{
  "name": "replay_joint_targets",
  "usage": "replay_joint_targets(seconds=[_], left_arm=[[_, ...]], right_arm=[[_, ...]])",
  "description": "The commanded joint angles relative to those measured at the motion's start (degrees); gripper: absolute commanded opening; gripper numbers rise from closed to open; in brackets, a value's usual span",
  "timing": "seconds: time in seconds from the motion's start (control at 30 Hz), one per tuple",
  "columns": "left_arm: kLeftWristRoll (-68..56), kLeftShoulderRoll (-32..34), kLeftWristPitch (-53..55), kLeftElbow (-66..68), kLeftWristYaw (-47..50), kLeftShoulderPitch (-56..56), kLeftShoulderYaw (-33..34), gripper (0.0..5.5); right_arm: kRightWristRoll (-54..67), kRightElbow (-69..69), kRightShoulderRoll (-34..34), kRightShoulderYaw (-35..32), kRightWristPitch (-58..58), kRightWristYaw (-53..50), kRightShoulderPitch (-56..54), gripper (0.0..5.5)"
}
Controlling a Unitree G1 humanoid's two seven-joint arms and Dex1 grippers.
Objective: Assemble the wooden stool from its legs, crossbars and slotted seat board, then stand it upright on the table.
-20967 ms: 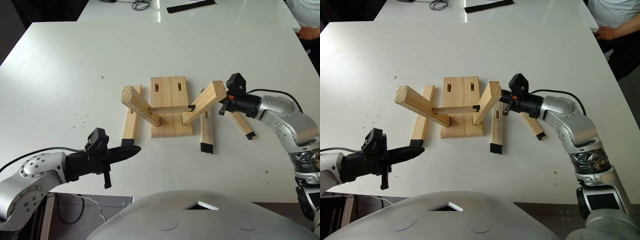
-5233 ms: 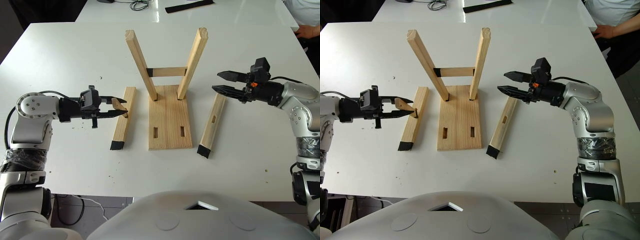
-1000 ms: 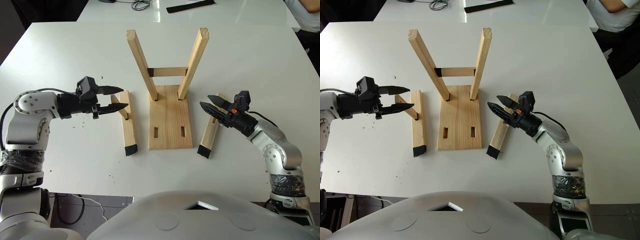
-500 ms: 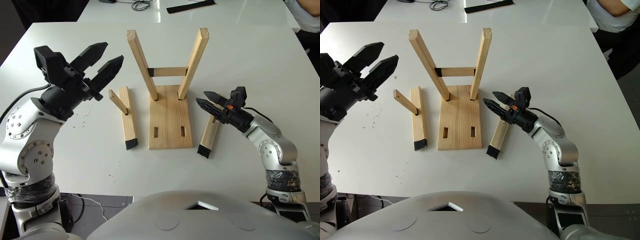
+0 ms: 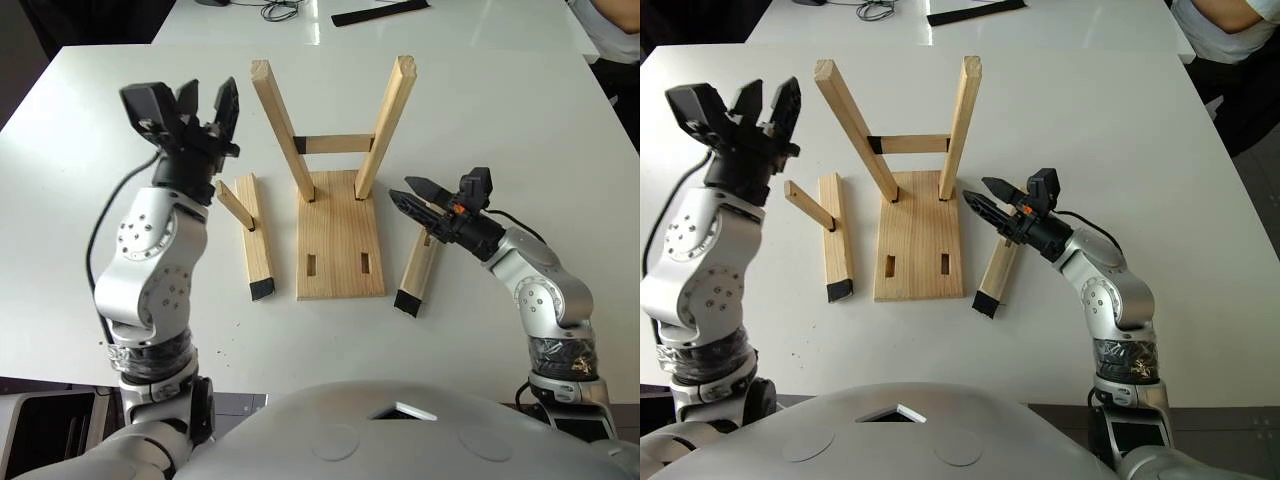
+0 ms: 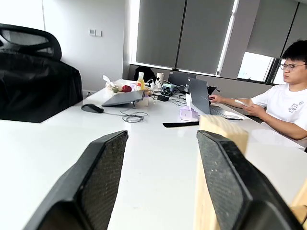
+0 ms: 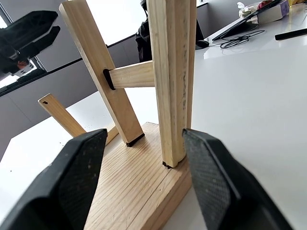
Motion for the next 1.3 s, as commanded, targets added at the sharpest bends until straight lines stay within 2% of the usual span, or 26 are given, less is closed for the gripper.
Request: replay_joint_targets(seconds=[0.03,0.13,0.37,0.57,0.67,0.8,1.0,1.1,1.3], left_arm=[[5.1,-1.9,0.6,-0.5,4.9,-0.2,0.4,2.68],[8.3,-2.9,0.8,-0.7,6.8,-0.4,-0.1,2.68],[8.5,-3.9,0.5,-2.9,7.6,-3.4,5.1,2.68],[12.9,-6.6,6.7,1.3,8.6,4.9,-1.9,2.68],[15.1,-9.7,9.0,5.6,10.6,11.1,-3.0,2.68],[13.8,-12.9,3.6,7.4,8.8,9.2,-1.2,2.68],[7.9,-16.4,-4.7,1.4,4.8,4.8,1.1,2.68],[4.0,-15.0,-3.5,-2.1,5.7,-1.9,5.1,2.68],[-9.0,-5.7,14.6,-11.2,6.4,-1.3,12.2,2.68]], right_arm=[[0.1,-0.5,-0.4,-0.3,0.4,-0.9,0.1,2.88],[-0.4,-1.2,-0.3,0.3,0.3,-1.3,1.0,2.88],[0.3,-1.7,-1.6,-0.1,1.4,-1.1,0.4,2.88],[0.0,-0.4,-2.5,0.2,1.6,-0.6,-0.2,2.88],[-0.1,1.0,-2.8,0.3,1.8,-0.3,-2.3,2.88],[0.2,1.1,-3.0,0.0,2.1,0.0,-3.1,2.88],[0.1,0.6,-2.6,0.0,1.7,-0.2,-1.5,2.88],[0.1,-0.9,-2.0,-0.5,1.1,-1.2,1.6,2.88],[-0.5,-4.4,0.5,-2.2,-1.9,-4.9,9.0,2.88]])
